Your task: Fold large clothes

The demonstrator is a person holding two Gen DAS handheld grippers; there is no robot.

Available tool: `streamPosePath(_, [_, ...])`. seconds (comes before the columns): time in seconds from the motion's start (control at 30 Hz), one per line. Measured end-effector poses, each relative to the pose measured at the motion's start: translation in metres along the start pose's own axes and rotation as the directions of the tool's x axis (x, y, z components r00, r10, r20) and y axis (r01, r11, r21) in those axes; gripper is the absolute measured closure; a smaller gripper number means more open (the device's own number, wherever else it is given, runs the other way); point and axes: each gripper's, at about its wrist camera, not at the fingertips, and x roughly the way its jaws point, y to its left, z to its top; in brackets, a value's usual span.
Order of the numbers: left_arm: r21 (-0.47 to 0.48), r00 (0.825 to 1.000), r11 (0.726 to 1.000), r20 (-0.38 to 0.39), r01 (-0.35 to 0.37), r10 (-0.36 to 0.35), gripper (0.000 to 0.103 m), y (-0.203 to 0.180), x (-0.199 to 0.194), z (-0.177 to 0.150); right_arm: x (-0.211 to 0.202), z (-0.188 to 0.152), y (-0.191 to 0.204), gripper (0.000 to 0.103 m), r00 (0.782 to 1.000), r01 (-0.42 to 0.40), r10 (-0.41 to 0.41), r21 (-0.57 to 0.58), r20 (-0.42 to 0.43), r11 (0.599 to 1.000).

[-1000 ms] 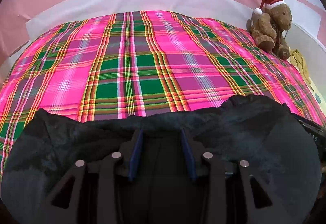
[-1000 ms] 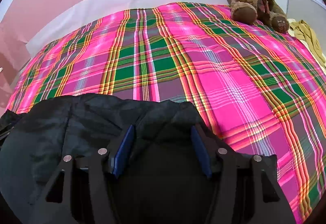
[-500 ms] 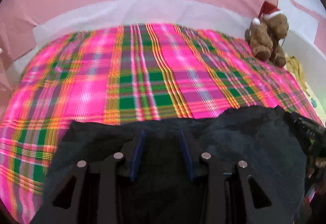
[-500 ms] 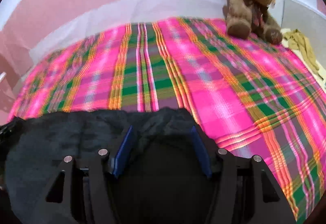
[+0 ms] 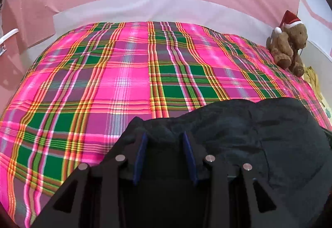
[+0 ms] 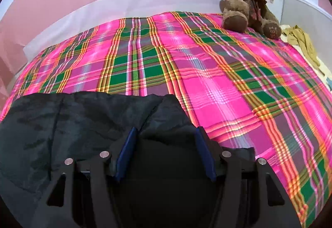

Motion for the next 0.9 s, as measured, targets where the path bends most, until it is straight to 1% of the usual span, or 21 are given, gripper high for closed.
streamPosePath(0.1, [-0.021,1.000,1.000,0.008,0.012,-0.012,0.065,0.001,0.007,-0.003,0.008,-0.004,-0.001,0.044,1.000,-0.005,0.005,0.017,0.002,1.000])
streamPosePath(0.17, [-0.010,1.000,1.000,0.005,-0.006,0.006,0.065,-0.002,0.011,-0.003,0.009,-0.005,0.001,0.044,1.000,0.008,-0.008,0.014,0.002,1.000])
streamPosePath(0.23, [-0.009,1.000,1.000,-0.002,-0.010,0.010,0.065,-0.003,0.010,-0.001,0.009,-0.003,0.002,0.044,1.000,0.011,-0.011,0.015,-0.004,1.000])
streamPosePath(0.3, [-0.011,1.000,1.000,-0.021,-0.020,0.020,0.066,-0.002,0.005,0.004,0.003,0.003,0.002,0.044,1.000,0.015,-0.014,0.018,-0.021,1.000])
streamPosePath(0.33, [-0.006,0.999,1.000,-0.024,-0.027,0.027,0.066,-0.003,-0.003,0.007,-0.007,0.008,0.004,0.044,0.999,0.029,-0.029,0.007,-0.029,1.000])
streamPosePath(0.37, [-0.006,1.000,1.000,-0.010,-0.022,0.021,0.066,-0.002,-0.014,0.009,-0.018,0.011,0.007,0.044,0.999,0.036,-0.037,-0.002,-0.015,0.999])
streamPosePath(0.43, [-0.009,1.000,1.000,0.031,-0.002,0.002,0.066,0.001,-0.036,0.014,-0.050,0.018,0.016,0.044,0.998,0.024,-0.023,-0.015,0.059,1.000])
streamPosePath(0.5, [-0.001,0.997,1.000,0.077,0.010,-0.010,0.066,0.001,-0.057,0.017,-0.081,0.023,0.035,0.044,0.992,-0.024,0.028,-0.033,0.123,0.999])
streamPosePath(0.53, [-0.001,0.996,1.000,0.092,0.020,-0.019,0.066,-0.001,-0.065,0.018,-0.094,0.022,0.050,0.044,0.987,-0.059,0.065,-0.050,0.149,0.997])
streamPosePath(0.57, [-0.004,0.995,0.999,0.094,0.033,-0.032,0.066,-0.003,-0.067,0.018,-0.098,0.022,0.062,0.044,0.983,-0.087,0.096,-0.065,0.154,0.994])
streamPosePath(0.6, [-0.007,0.995,0.999,0.088,0.050,-0.049,0.066,-0.008,-0.068,0.017,-0.097,0.019,0.077,0.044,0.981,-0.123,0.133,-0.083,0.139,0.989])
streamPosePath(0.67, [-0.006,0.995,0.997,0.069,0.079,-0.078,0.066,-0.021,-0.065,0.013,-0.086,0.012,0.101,0.044,0.980,-0.163,0.174,-0.109,0.098,0.981])
streamPosePath(0.73, [0.019,0.992,0.993,0.052,0.116,-0.117,0.066,-0.039,-0.061,0.006,-0.068,0.003,0.119,0.044,0.982,-0.169,0.177,-0.130,0.060,0.977])
streamPosePath(0.77, [0.042,0.991,0.991,0.047,0.123,-0.125,0.066,-0.049,-0.056,0.003,-0.056,-0.001,0.124,0.044,0.984,-0.166,0.173,-0.131,0.043,0.977])
streamPosePath(0.83, [0.086,0.994,0.991,0.027,0.103,-0.106,0.066,-0.063,-0.041,-0.004,-0.036,-0.006,0.123,0.044,0.985,-0.165,0.170,-0.130,0.027,0.978])
streamPosePath(0.9, [0.081,0.996,0.992,0.012,0.091,-0.093,0.066,-0.066,-0.022,-0.007,-0.025,-0.007,0.120,0.044,0.983,-0.180,0.182,-0.131,0.002,0.975])
